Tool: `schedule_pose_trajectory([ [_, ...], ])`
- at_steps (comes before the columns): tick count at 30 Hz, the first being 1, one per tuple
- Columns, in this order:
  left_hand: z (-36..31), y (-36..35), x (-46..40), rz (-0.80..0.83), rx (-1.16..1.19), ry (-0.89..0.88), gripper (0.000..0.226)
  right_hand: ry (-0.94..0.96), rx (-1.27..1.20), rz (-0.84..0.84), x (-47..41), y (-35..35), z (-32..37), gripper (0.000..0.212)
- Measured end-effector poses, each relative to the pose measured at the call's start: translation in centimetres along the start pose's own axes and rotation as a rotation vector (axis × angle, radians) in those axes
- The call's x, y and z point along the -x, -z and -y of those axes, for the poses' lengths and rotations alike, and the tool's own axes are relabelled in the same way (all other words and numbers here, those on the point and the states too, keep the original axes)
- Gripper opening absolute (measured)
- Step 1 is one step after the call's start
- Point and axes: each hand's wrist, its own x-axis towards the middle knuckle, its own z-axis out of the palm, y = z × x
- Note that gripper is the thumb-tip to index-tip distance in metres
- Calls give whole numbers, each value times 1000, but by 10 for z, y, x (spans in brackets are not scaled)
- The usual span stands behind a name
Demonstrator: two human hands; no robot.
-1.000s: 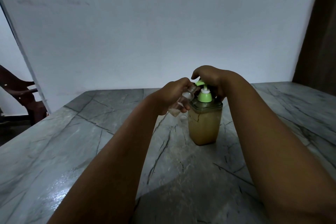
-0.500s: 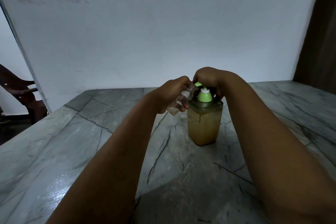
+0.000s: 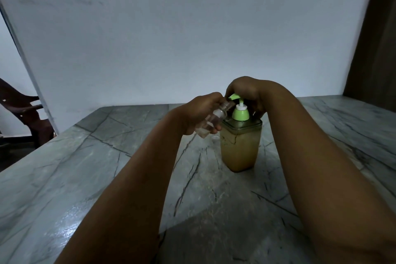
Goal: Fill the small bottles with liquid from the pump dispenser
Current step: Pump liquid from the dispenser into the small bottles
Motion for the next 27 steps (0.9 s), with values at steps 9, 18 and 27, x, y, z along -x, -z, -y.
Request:
schedule_pose_trajectory([
  [9,1,2,0,13,27,12,31,92,227,-81,7,-7,5,30],
  [18,1,1,2,8,33,8,30,-33,-4,-16,5,-2,0,32],
  [27,1,0,2,0,19,8,29,0,109,-95,9,-9,4,36],
])
